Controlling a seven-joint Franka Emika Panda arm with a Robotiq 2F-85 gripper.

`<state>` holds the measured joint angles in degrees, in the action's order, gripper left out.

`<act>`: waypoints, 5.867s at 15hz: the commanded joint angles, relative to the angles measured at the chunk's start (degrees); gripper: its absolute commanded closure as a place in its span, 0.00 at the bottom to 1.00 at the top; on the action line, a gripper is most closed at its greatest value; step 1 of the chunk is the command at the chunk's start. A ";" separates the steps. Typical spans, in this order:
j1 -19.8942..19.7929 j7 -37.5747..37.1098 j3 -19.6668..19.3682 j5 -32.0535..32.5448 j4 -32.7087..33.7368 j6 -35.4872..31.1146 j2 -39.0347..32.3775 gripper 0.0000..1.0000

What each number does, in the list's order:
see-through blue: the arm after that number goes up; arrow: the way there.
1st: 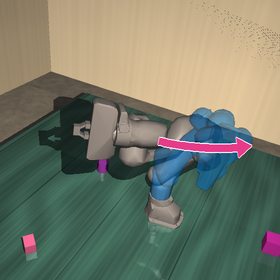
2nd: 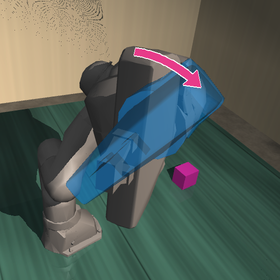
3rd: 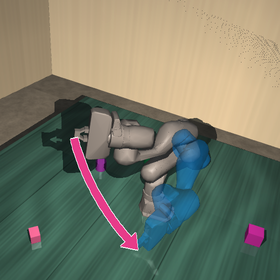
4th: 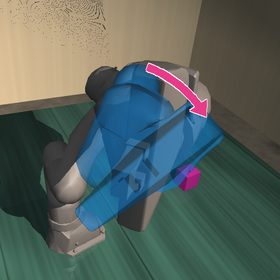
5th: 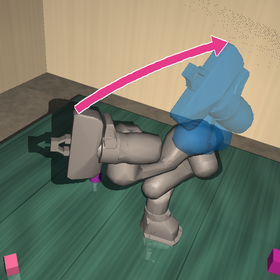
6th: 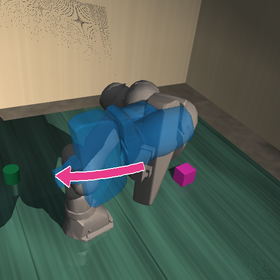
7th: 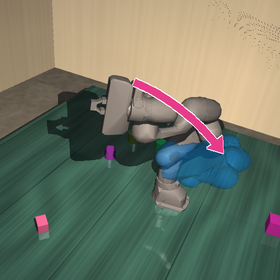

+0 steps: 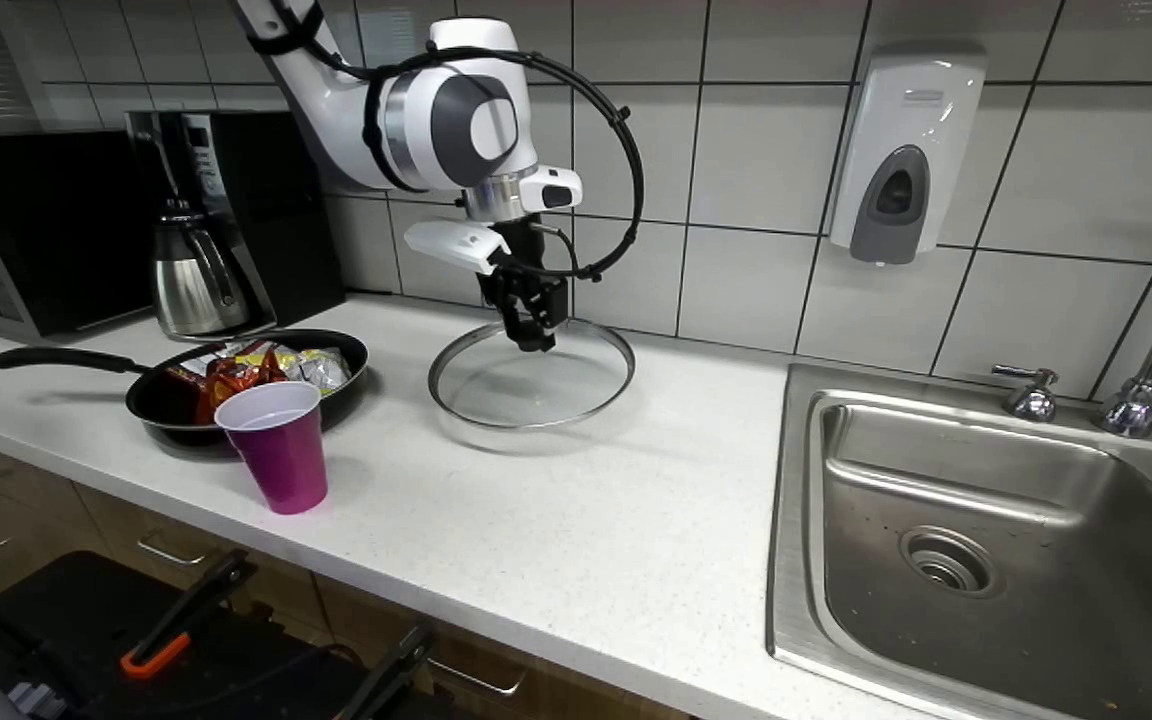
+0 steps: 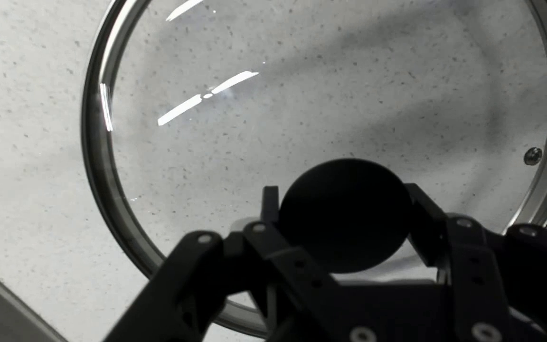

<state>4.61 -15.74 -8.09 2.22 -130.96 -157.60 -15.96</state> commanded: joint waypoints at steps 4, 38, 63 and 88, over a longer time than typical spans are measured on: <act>4.01 -4.65 0.44 5.16 4.16 4.58 1.15 0.61; 13.32 -5.62 12.86 7.72 14.50 14.91 1.04 0.61; 14.93 -3.05 19.98 5.63 11.65 19.51 5.10 0.61; 13.82 6.81 22.18 -1.04 2.97 18.28 6.61 0.61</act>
<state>19.33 -11.12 13.01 2.26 -127.34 -140.15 -11.64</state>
